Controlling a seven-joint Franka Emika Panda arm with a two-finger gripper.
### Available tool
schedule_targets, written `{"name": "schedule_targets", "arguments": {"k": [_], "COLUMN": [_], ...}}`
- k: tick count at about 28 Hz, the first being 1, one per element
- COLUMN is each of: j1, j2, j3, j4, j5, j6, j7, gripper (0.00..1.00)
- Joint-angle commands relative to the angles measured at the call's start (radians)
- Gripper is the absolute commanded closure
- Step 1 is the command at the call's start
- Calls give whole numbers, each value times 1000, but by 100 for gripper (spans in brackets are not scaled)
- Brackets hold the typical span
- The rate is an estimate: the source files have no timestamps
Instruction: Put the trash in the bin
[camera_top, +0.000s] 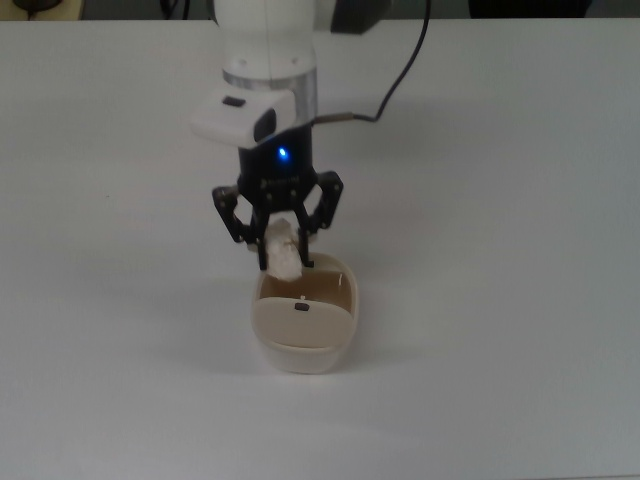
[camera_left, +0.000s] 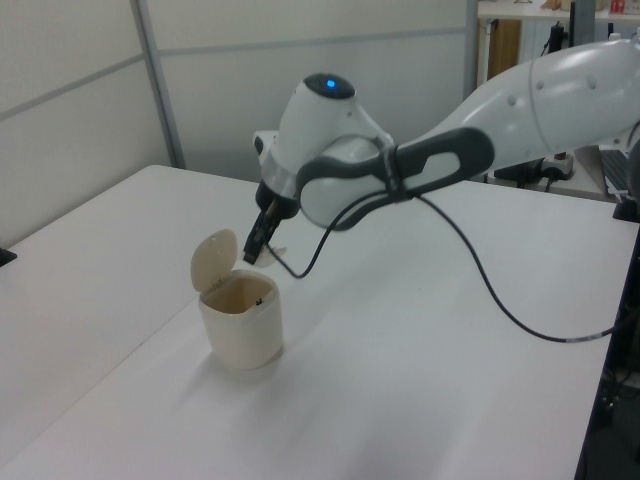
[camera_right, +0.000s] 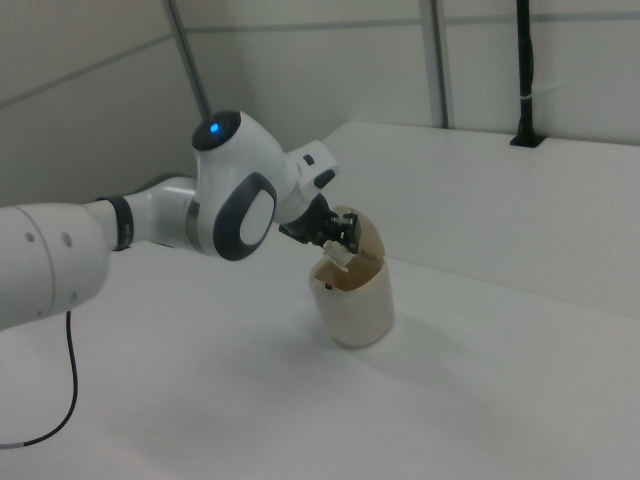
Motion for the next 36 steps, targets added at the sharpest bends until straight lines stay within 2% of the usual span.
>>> {"name": "schedule_targets", "arguments": {"k": [1,2,3,9,13,18,26,36], "j1": [19,19,20,26,25,12,8,6], "j2": [41,41,39,30,5,-53,-183,-323], "j3": [-6,-6,-6,-6,-13,-24,-72,-109], "j4": [9,9,9,9,11,15,15,17], "j5": [16,16,14,14,14,13,13,14], "j6": [66,66,64,46,-61,-259,-577,-864], "j7": [68,80,96,140,157,157,166,165], "gripper": [16,4,0,0,0,0,0,0]}}
